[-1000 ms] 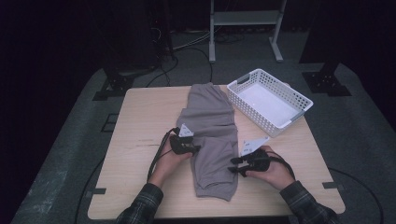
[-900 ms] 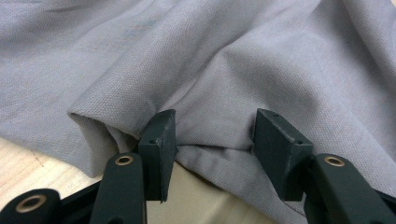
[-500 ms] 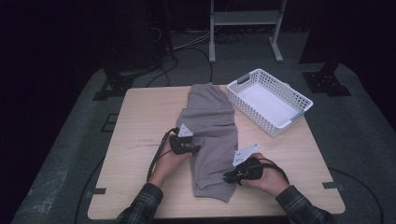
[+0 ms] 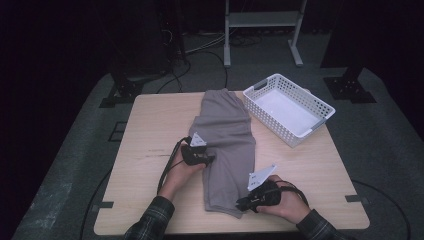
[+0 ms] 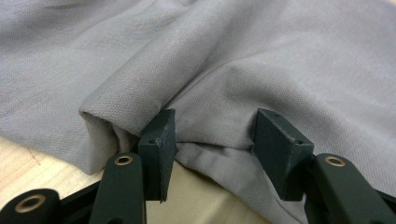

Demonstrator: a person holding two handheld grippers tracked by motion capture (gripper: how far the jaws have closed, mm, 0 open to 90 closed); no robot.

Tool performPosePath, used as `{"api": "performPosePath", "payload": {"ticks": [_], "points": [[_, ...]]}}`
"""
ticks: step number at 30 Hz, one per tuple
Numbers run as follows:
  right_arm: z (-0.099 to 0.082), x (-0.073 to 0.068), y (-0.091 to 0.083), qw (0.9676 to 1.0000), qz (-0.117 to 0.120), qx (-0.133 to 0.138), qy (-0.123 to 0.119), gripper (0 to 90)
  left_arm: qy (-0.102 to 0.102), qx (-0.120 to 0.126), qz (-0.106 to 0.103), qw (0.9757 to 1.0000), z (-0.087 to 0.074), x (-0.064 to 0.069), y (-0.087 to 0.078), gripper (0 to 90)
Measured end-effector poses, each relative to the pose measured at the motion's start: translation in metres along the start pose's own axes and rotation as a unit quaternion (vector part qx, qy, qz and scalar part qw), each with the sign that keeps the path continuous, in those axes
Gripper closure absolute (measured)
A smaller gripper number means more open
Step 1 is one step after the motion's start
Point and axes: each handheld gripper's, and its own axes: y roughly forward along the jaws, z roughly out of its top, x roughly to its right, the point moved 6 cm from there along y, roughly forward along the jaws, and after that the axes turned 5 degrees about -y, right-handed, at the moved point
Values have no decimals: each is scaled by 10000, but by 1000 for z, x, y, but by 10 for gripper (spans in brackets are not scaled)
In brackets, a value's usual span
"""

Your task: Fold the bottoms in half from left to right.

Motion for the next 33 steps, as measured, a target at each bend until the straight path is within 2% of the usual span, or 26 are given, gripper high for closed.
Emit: {"api": "performPosePath", "payload": {"ticks": [2,5,6,8,12,14,15,17,19,23,26,30,33], "points": [[-2,-1,5,9998,-177,-121,-38,622,-28,29,2,10000,0,0,0,480],[5,-5,7,9990,-416,27,-185,500,-24,30,3,10000,0,0,0,480],[6,-7,8,9982,-504,38,-308,477,-24,31,2,10000,0,0,0,480],[5,-9,15,9970,-592,-130,-481,463,-19,24,5,10000,0,0,0,480],[1,-11,22,9954,-669,-281,-631,440,-64,34,1,10000,-1,0,0,473],[0,-12,24,9936,-807,-234,-752,492,-112,13,5,9999,-1,0,0,462],[0,-12,23,9936,-837,-205,-724,609,-113,-31,10,9999,-1,0,-2,442],[-1,-10,21,9935,-852,-119,-743,680,-84,-67,-19,9999,-2,2,-5,405],[-3,-7,20,9947,-772,-26,-677,697,-47,-46,-102,9999,-2,5,-12,376],[-2,-4,18,9960,-681,-131,-559,731,134,0,-261,9996,-1,17,-34,310],[-2,2,16,9980,-493,-201,-327,798,326,9,-408,9986,-3,28,-51,268],[-2,6,15,9992,-312,-192,-136,810,554,26,-752,9956,-11,51,-66,241],[-1,7,15,9991,-272,-274,-147,811,750,-9,-992,9922,-17,69,-72,223]]}}
